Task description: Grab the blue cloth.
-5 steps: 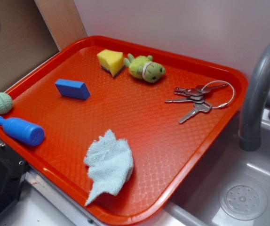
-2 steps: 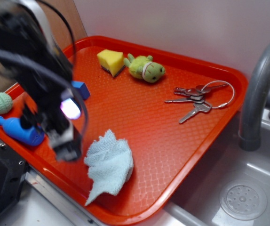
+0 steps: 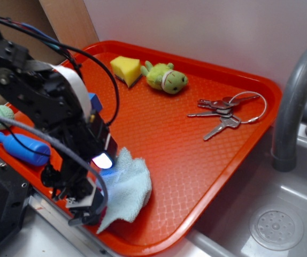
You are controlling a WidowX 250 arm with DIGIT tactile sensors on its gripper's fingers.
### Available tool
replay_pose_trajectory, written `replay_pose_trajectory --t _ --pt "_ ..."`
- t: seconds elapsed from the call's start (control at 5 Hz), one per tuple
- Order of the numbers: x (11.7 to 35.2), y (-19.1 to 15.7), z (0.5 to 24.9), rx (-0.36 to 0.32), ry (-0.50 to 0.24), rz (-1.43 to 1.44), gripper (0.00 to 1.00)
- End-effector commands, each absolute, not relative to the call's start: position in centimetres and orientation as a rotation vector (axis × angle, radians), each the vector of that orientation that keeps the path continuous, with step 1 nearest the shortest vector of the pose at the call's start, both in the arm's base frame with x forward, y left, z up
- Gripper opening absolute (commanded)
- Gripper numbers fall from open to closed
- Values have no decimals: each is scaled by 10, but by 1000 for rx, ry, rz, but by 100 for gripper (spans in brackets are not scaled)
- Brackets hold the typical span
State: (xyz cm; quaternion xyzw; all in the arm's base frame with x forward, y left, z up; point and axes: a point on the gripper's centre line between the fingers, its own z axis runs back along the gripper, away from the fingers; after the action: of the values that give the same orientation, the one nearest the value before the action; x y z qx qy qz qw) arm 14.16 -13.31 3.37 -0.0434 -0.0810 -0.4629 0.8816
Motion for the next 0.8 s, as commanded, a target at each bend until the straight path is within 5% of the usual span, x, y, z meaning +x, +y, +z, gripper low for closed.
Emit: replay_pose_trajectory --t 0.0,0.2,0.4,0.6 --pt "150 -157 18 -53 -185 -1152 100" --pt "162 -168 8 -20 -177 -1103 100" --pt "174 -160 7 52 -209 -937 0" --pt "181 -149 12 72 -217 -786 0"
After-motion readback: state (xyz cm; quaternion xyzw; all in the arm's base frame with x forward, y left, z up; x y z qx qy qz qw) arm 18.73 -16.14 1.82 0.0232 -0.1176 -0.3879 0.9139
